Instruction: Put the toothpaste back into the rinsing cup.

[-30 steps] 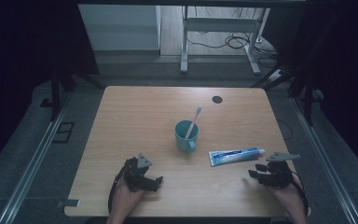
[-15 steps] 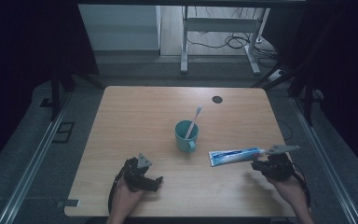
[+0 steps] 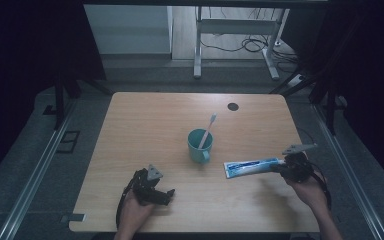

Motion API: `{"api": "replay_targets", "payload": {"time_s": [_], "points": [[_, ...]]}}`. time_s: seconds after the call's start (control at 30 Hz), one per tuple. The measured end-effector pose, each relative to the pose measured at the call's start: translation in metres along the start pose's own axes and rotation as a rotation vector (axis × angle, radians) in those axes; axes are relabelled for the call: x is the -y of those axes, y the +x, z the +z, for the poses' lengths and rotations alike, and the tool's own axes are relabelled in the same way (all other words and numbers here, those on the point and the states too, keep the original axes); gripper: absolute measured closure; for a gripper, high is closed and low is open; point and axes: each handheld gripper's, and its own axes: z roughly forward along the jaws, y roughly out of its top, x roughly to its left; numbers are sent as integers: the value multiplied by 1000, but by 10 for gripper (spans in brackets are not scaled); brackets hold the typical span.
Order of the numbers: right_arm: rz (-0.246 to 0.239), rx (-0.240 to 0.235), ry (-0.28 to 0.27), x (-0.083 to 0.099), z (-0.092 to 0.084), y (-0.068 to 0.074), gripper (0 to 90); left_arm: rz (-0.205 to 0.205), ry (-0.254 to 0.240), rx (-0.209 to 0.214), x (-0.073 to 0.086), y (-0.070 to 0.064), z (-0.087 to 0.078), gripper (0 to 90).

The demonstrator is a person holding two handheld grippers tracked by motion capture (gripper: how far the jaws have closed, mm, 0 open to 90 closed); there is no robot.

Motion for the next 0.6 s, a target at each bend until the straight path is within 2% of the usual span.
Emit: {"api": "replay_targets", "payload": {"time_s": [0.23, 0.6], "points": [[7, 10, 3, -8, 4, -9, 888, 0, 0, 0, 0, 0, 0, 0], [44, 30, 17, -20, 14, -22, 888, 0, 2, 0, 0, 0, 0, 0]]}}
